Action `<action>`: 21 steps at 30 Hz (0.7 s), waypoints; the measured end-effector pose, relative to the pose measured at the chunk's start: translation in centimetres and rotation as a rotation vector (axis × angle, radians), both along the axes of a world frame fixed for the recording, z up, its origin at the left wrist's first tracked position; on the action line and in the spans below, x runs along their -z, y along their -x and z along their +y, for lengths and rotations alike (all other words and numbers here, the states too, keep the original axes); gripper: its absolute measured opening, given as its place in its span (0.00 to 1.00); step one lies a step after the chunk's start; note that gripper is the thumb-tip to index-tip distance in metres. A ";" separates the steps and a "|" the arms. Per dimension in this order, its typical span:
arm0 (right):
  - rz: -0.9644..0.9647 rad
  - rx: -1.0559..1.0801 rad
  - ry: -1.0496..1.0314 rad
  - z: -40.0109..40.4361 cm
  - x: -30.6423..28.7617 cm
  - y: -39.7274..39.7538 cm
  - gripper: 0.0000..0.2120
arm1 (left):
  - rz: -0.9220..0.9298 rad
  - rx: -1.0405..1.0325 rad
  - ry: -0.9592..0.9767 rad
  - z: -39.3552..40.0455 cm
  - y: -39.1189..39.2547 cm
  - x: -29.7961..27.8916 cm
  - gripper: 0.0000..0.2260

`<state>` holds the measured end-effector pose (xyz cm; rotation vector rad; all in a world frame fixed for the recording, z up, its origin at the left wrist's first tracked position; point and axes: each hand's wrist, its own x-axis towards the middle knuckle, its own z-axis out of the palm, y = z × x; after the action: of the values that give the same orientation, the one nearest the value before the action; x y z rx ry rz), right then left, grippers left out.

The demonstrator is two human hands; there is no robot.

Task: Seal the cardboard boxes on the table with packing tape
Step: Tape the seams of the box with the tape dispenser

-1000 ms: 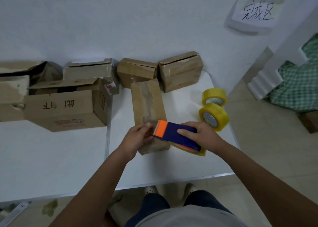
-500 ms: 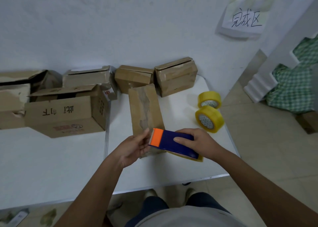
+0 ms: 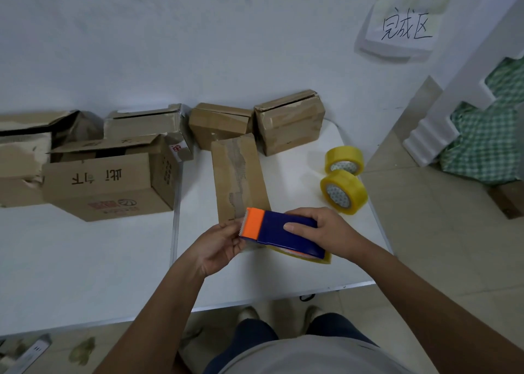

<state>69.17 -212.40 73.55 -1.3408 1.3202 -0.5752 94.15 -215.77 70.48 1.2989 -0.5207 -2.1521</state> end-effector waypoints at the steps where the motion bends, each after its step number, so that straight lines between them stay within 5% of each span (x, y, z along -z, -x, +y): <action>1: -0.006 0.003 -0.004 0.1 0.0 0.0 0.23 | -0.009 -0.004 -0.015 0.0 0.0 0.1 0.09; 6: 0.014 -0.007 -0.011 0.4 0.0 0.2 0.24 | -0.123 0.060 0.004 0.1 0.2 -0.2 0.18; 21: 0.172 -0.111 -0.010 -1.1 -0.5 -0.3 0.22 | -0.403 -0.033 0.256 0.8 0.3 0.6 0.07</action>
<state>69.50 -213.48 74.00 -1.4718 1.3738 -0.3836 93.81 -215.00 69.91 1.5815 -0.8970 -1.7290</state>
